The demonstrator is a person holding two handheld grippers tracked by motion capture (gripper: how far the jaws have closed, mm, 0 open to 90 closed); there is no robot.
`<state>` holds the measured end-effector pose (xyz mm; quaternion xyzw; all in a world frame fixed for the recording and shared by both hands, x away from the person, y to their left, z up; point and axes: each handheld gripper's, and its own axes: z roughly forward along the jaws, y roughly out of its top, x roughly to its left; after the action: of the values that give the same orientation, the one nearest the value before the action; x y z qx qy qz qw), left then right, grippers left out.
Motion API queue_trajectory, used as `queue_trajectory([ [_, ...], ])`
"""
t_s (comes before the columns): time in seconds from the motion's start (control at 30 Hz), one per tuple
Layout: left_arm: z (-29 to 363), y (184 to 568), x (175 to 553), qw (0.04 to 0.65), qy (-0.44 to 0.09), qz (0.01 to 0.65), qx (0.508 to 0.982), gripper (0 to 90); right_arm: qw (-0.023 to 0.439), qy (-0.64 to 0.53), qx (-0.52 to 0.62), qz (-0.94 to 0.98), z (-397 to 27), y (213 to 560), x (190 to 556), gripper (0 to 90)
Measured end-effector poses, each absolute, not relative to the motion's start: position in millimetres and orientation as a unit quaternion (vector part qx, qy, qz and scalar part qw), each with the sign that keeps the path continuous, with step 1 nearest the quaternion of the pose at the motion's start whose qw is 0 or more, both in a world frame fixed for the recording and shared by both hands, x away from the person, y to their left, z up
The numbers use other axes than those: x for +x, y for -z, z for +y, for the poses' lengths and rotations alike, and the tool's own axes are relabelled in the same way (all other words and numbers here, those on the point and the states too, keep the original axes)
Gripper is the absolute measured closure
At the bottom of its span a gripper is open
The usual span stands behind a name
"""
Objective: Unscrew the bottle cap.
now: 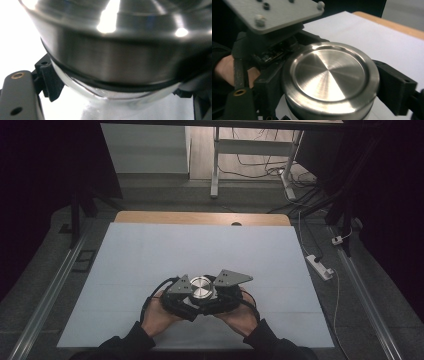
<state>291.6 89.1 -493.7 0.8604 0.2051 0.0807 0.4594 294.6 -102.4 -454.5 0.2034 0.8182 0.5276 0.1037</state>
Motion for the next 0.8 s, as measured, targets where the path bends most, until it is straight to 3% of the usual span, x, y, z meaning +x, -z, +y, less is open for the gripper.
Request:
queue_trajectory([
  [0.17, 92, 491, 292, 0.468, -0.067, 0.175, 0.864, 15.6, 0.083, -0.535, 0.164, 0.825, -107, 451, 297, 18.1],
  [0.67, 85, 493, 288, 0.461, -0.028, 0.104, 0.881, 15.6, -0.06, -0.546, 0.007, 0.836, -125, 458, 325, 17.4],
  [0.8, 87, 492, 289, 0.469, -0.033, 0.113, 0.875, 15.6, -0.065, -0.532, 0.029, 0.844, -122, 460, 325, 5.2],
])
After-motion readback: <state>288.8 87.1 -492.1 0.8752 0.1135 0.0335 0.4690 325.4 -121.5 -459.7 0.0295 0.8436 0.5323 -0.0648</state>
